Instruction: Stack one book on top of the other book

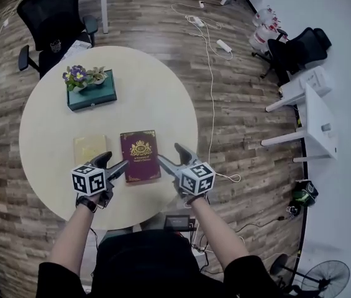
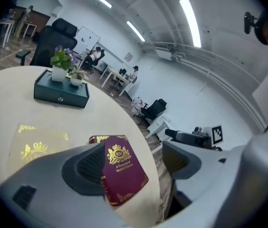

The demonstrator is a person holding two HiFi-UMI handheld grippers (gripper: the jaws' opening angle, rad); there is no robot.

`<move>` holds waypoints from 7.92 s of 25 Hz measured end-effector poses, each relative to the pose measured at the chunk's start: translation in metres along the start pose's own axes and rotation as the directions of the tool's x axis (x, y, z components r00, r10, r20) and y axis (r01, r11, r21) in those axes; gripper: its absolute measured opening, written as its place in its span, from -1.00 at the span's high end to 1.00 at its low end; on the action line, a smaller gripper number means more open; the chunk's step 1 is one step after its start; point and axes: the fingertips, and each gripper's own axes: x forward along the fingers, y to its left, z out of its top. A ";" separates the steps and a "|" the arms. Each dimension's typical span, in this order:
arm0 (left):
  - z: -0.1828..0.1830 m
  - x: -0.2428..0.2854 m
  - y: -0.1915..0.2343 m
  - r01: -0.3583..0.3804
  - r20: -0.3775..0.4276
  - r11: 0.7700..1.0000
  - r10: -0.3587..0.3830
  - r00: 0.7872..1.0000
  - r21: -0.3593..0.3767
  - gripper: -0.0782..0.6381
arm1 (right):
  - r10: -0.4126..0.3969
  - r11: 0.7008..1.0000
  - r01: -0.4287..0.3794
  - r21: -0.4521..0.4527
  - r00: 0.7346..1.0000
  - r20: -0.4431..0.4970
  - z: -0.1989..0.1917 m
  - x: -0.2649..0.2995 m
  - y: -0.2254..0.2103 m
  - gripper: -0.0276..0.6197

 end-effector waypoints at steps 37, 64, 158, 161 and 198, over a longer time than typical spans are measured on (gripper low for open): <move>-0.110 0.112 0.076 -0.216 -0.487 0.975 0.163 0.858 -0.054 -0.13 | 0.167 0.965 -0.049 0.257 0.869 -0.466 -0.165 0.098 -0.048 0.23; -0.056 0.086 0.063 -0.269 -0.389 0.963 0.245 0.888 -0.008 0.12 | 0.133 0.980 -0.059 0.191 0.905 -0.405 -0.103 0.090 -0.028 0.32; 0.104 -0.255 0.030 -0.419 0.462 0.870 0.269 0.845 0.261 0.37 | 0.170 0.929 -0.196 -0.314 0.980 -0.108 0.059 0.089 0.234 0.44; 0.118 -0.283 -0.016 -0.472 0.579 0.837 0.246 0.777 0.277 0.46 | 0.206 0.903 -0.201 -0.379 0.978 -0.027 0.080 0.057 0.253 0.49; 0.074 -0.328 -0.136 -0.570 0.753 0.770 0.185 0.631 0.288 0.76 | 0.303 0.838 -0.124 -0.531 0.915 0.265 0.099 -0.078 0.299 0.90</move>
